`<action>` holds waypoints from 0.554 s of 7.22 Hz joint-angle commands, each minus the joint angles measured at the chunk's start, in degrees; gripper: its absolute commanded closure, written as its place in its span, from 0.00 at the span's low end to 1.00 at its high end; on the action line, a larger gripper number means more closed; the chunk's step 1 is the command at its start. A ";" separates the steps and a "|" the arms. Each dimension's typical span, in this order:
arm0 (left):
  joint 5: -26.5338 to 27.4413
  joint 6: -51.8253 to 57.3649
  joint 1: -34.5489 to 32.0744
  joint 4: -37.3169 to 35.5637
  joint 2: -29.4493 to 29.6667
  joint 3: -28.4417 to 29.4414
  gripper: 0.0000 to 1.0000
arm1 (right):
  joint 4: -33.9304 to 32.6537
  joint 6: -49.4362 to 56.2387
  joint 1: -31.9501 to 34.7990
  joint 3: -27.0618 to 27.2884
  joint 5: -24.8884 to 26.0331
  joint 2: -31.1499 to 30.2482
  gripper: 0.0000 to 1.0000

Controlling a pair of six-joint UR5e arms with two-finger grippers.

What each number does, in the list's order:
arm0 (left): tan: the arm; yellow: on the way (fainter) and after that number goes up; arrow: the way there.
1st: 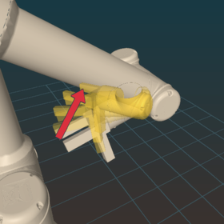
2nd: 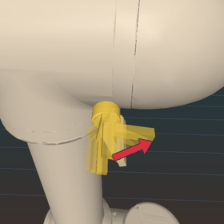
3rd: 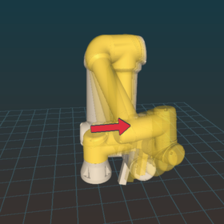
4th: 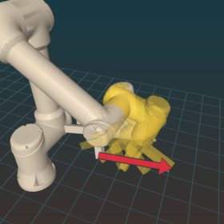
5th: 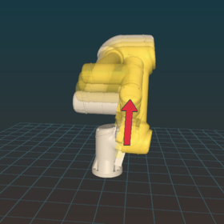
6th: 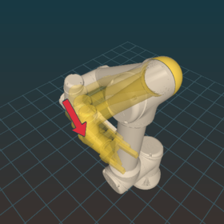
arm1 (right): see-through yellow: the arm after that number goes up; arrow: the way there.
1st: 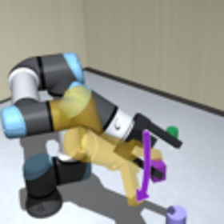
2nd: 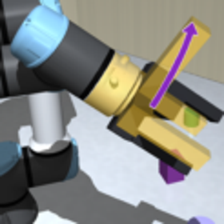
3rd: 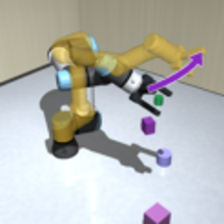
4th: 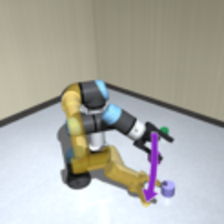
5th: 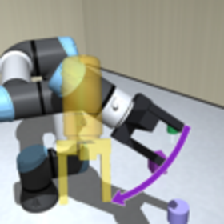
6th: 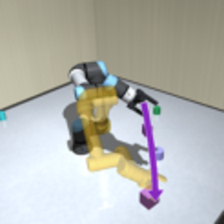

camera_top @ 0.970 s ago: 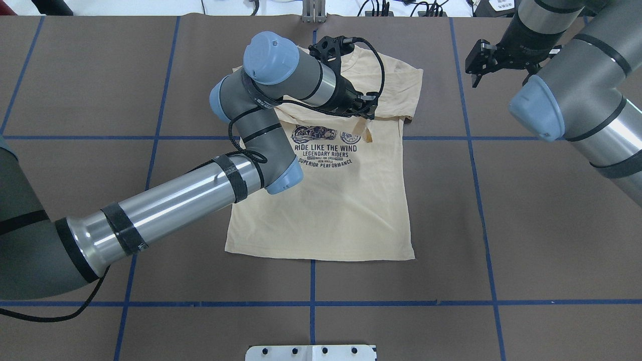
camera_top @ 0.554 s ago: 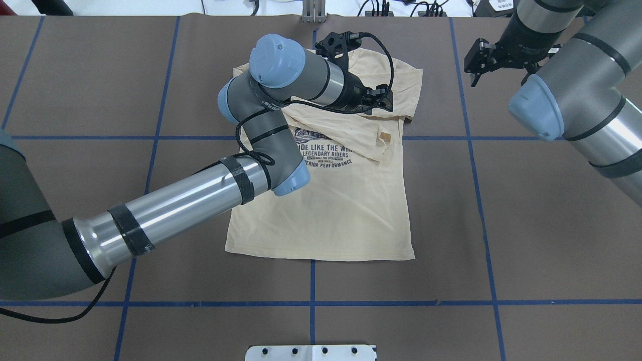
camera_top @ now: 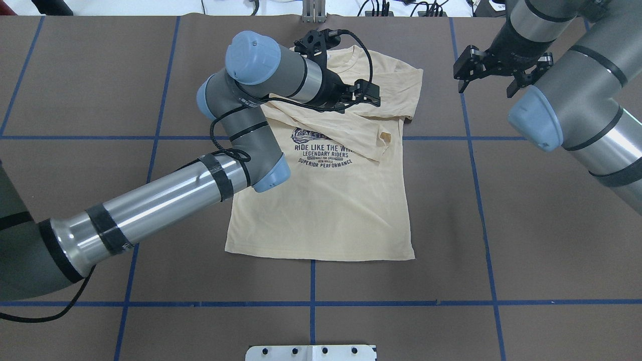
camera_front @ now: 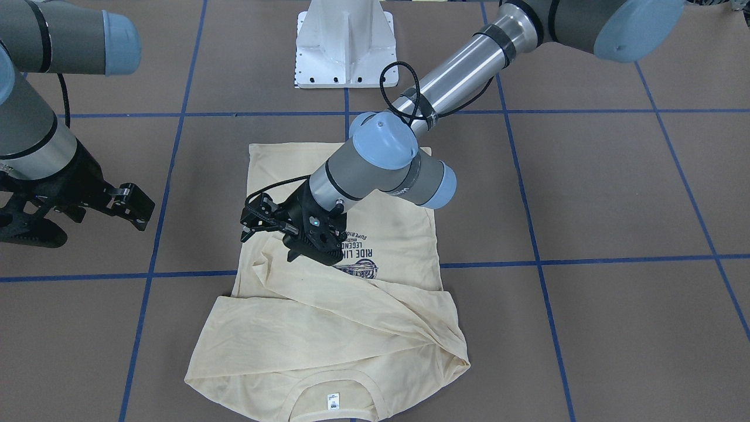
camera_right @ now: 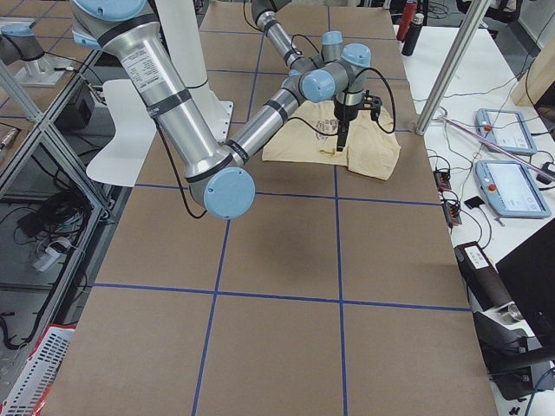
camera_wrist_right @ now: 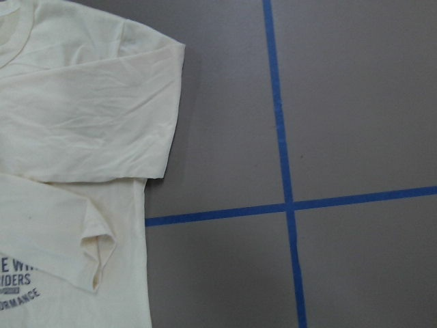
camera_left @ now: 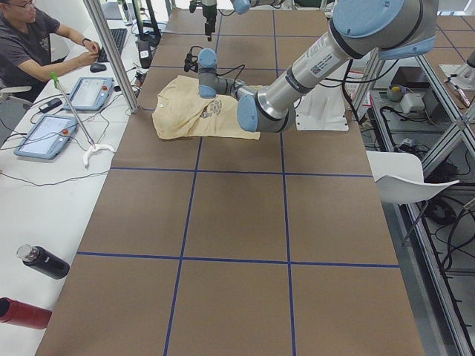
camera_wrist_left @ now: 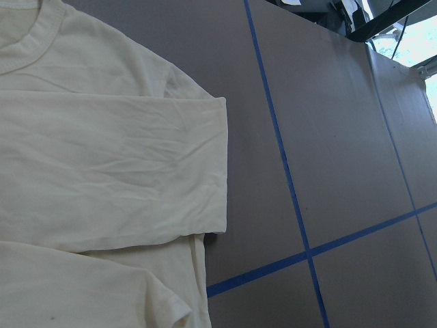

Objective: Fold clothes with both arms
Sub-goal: 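Withdraw the left gripper to the shirt side while the right gripper lowers to the hem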

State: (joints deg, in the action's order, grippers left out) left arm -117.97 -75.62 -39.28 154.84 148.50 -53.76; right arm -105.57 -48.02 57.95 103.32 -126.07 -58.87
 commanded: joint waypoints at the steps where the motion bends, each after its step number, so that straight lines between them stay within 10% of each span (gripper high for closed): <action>1: -9.94 0.21 -4.90 -6.27 -9.95 -13.25 0.00 | 4.74 -5.89 -4.74 4.40 -1.55 -3.25 0.00; 4: -12.54 0.12 -9.66 -14.77 -26.29 -32.04 0.00 | 15.53 -13.85 -14.32 6.19 1.25 -8.17 0.00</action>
State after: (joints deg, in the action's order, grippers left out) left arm -129.88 -75.45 -47.00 145.53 128.72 -77.32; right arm -94.53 -59.52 47.59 109.02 -126.46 -64.82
